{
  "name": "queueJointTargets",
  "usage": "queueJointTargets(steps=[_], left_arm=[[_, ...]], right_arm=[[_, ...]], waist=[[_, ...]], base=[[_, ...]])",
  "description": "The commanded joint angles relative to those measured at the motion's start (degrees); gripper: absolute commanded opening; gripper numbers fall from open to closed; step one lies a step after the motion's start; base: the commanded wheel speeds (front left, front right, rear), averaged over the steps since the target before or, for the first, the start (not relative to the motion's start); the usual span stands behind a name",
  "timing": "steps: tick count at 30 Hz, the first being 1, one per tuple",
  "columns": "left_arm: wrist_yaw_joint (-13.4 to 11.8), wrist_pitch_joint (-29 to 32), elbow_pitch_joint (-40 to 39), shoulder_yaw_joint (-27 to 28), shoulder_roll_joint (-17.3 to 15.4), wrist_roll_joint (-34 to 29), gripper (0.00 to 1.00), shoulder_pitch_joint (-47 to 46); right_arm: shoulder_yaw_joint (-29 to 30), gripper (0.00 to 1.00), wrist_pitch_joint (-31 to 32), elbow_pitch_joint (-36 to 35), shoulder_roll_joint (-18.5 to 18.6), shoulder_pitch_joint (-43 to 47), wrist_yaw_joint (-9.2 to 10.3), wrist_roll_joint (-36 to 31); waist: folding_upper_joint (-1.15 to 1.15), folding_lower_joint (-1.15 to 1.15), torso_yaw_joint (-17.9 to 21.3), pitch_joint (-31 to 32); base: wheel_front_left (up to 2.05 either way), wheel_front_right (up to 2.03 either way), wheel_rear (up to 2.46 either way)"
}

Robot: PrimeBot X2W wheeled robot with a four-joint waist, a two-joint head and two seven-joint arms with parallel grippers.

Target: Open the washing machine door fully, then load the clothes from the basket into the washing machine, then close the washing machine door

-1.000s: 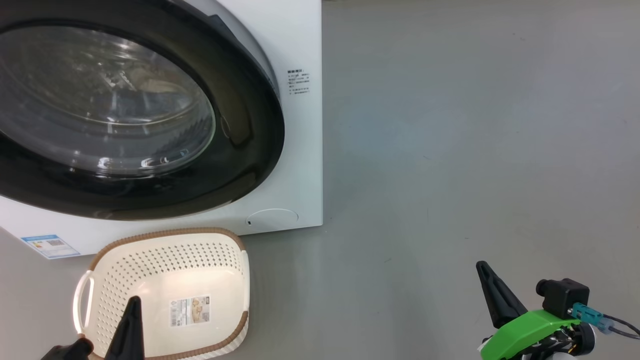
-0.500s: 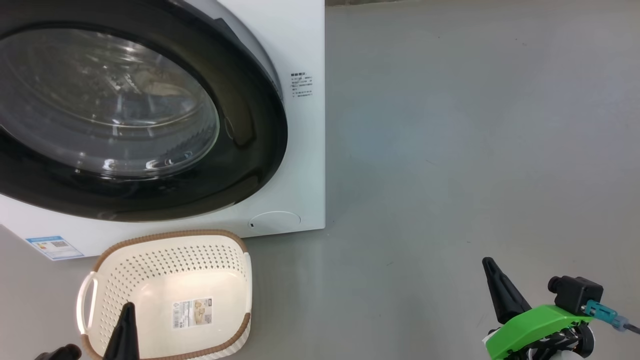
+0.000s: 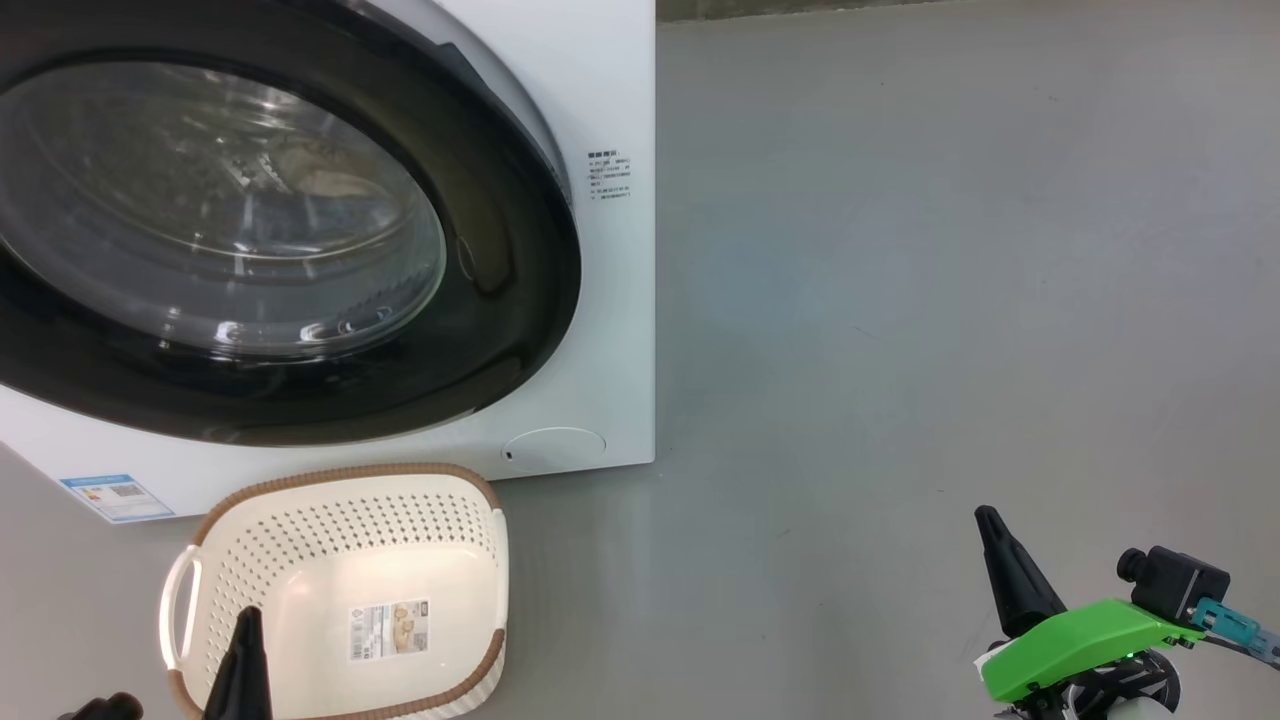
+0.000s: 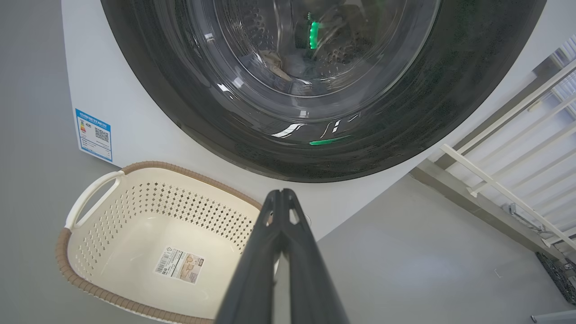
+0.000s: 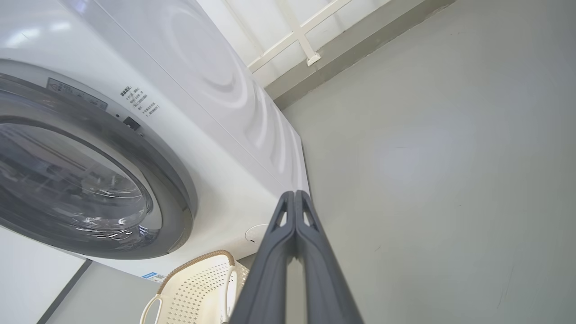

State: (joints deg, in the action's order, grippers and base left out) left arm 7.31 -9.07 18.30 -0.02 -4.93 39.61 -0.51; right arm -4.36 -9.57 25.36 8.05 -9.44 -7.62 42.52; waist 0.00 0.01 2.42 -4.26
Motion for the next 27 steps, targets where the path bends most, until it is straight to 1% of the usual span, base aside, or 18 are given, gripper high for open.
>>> queueJointTargets(steps=[1, 27], left_arm=[[0.04, 0.38, -1.65, 1.07, -0.49, 1.64, 0.0, -1.96], [0.08, 4.66, -2.39, 2.61, 0.21, 16.03, 0.0, -3.01]], right_arm=[[0.6, 0.0, 0.33, -1.79, 0.18, -0.42, 0.03, 1.5], [3.4, 0.0, 4.69, -4.5, -1.25, 0.63, 0.06, 15.19]], waist=[[0.0, 0.0, -0.05, 0.07], [0.0, 0.0, -0.72, 1.2]], base=[[0.0, 0.0, 0.0], [0.0, 0.0, 0.0]])
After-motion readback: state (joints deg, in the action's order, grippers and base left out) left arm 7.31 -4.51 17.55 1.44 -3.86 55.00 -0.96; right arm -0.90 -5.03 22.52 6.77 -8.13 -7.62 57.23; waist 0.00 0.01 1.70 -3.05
